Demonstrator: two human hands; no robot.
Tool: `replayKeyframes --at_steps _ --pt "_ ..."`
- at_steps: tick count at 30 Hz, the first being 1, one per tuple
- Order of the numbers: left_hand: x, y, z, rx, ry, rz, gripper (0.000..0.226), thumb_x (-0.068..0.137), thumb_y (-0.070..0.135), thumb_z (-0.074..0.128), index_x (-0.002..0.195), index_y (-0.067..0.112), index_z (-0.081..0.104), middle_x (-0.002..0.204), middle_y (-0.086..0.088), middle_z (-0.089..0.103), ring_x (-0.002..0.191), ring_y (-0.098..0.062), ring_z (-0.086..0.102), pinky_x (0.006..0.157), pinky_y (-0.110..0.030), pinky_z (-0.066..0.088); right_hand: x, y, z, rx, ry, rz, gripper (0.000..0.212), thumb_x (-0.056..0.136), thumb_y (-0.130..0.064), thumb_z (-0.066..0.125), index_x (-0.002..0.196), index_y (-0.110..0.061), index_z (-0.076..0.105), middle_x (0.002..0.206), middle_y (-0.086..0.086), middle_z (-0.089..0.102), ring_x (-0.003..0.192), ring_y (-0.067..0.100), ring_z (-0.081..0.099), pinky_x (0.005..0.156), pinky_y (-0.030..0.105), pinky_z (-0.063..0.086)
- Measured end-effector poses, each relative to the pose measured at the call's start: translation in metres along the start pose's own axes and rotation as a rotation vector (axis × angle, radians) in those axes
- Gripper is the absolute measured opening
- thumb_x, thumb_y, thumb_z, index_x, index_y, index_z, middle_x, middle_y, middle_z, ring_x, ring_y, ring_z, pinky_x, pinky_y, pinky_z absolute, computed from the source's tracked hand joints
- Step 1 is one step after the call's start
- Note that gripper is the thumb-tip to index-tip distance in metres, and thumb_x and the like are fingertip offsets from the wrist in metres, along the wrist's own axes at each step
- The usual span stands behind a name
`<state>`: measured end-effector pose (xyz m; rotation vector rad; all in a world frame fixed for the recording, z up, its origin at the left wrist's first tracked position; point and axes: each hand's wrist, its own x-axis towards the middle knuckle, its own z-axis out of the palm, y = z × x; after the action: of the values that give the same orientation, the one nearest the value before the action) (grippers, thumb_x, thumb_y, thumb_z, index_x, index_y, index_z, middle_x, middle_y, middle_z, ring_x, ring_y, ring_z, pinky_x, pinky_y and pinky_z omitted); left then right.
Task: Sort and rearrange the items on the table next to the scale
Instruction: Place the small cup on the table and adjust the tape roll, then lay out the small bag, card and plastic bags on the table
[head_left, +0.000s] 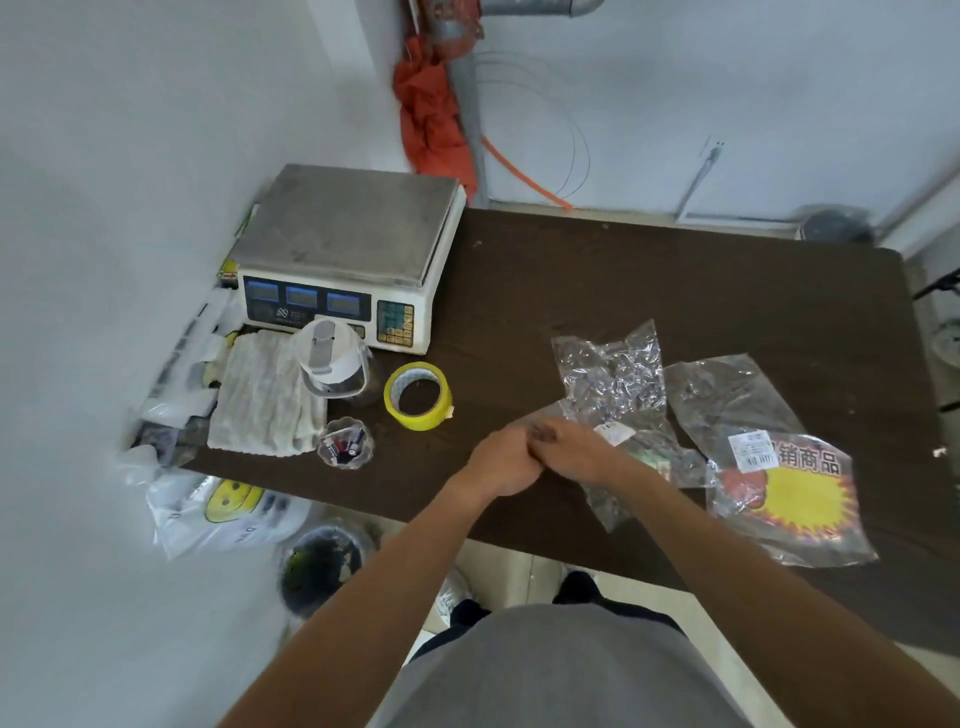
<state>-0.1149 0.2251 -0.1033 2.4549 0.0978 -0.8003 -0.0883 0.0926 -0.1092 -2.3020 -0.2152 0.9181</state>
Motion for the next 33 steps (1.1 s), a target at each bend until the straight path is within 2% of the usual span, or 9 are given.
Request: replayKeyframes --at_steps 4,7,10,13,17,23,28,30,33 --pt "0.011 -0.001 0.011 0.101 0.038 0.001 0.030 0.089 0.023 0.058 0.114 0.009 0.067 0.120 -0.017 0.063 0.111 -0.036 0.063 0.091 -0.042 0.054 -0.004 0.013 0.008 0.046 0.017 0.059 0.027 0.099 -0.041 0.047 0.103 -0.017 0.059 0.096 0.003 0.065 0.089 0.021 0.062 0.079 0.036 0.048" --pt "0.021 0.000 0.014 0.189 0.012 0.004 0.041 0.089 0.025 0.060 0.126 0.007 0.060 0.137 -0.017 0.050 0.129 -0.036 0.051 0.103 -0.045 0.048 -0.010 0.018 0.008 0.092 0.054 0.076 0.025 0.102 -0.035 0.047 0.106 -0.013 0.059 0.091 0.005 0.062 0.082 0.018 0.056 0.067 0.031 0.039" --pt "0.028 0.001 0.015 0.242 0.010 0.021 0.056 0.093 0.023 0.059 0.145 0.006 0.045 0.159 -0.018 0.031 0.142 -0.038 0.035 0.115 -0.045 0.035 -0.011 0.025 0.009 0.096 0.057 0.080 0.021 0.102 -0.034 0.047 0.107 -0.015 0.056 0.093 0.003 0.060 0.087 0.020 0.058 0.072 0.031 0.038" --pt "0.036 -0.002 0.017 0.232 0.053 0.064 0.050 0.094 0.022 0.060 0.141 0.009 0.047 0.152 -0.015 0.041 0.136 -0.035 0.040 0.111 -0.042 0.038 -0.010 0.032 0.010 0.086 0.077 0.083 0.024 0.101 -0.038 0.048 0.109 -0.017 0.056 0.099 0.002 0.059 0.097 0.024 0.059 0.080 0.034 0.039" --pt "0.041 -0.002 0.017 0.207 0.125 0.068 0.045 0.093 0.026 0.065 0.135 0.015 0.051 0.134 -0.010 0.051 0.126 -0.030 0.048 0.102 -0.040 0.042 -0.010 0.034 0.012 0.092 0.086 0.121 0.025 0.100 -0.040 0.048 0.106 -0.017 0.055 0.106 0.007 0.061 0.095 0.024 0.058 0.078 0.035 0.041" --pt "0.048 -0.008 0.013 -0.025 0.098 -0.161 0.057 0.089 0.025 0.070 0.142 0.014 0.050 0.133 -0.009 0.058 0.123 -0.028 0.057 0.104 -0.042 0.048 -0.006 0.033 0.015 0.084 0.075 0.134 0.024 0.100 -0.042 0.047 0.098 -0.018 0.050 0.095 0.002 0.054 0.086 0.023 0.055 0.072 0.034 0.039" --pt "0.048 -0.019 0.015 -0.298 0.042 -0.305 0.025 0.089 0.018 0.066 0.114 0.019 0.074 0.117 -0.005 0.073 0.111 -0.025 0.067 0.097 -0.039 0.056 -0.001 0.029 0.021 0.073 0.052 0.099 0.032 0.099 -0.043 0.048 0.112 -0.016 0.060 0.103 0.004 0.062 0.090 0.021 0.060 0.076 0.035 0.045" --pt "0.044 -0.024 0.017 -0.357 0.039 -0.328 0.014 0.092 0.018 0.064 0.098 0.024 0.076 0.108 -0.003 0.074 0.105 -0.023 0.068 0.096 -0.040 0.057 0.001 0.027 0.025 0.063 0.040 0.092 0.031 0.097 -0.044 0.050 0.112 -0.020 0.061 0.103 0.001 0.063 0.088 0.018 0.060 0.075 0.035 0.046" --pt "0.037 -0.032 0.020 -0.461 0.054 -0.355 0.019 0.095 0.015 0.060 0.086 0.027 0.072 0.101 0.001 0.072 0.101 -0.019 0.067 0.096 -0.041 0.057 0.003 0.023 0.029 0.057 0.023 0.076 0.023 0.094 -0.042 0.053 0.104 -0.022 0.060 0.100 0.001 0.064 0.088 0.018 0.061 0.072 0.033 0.044"
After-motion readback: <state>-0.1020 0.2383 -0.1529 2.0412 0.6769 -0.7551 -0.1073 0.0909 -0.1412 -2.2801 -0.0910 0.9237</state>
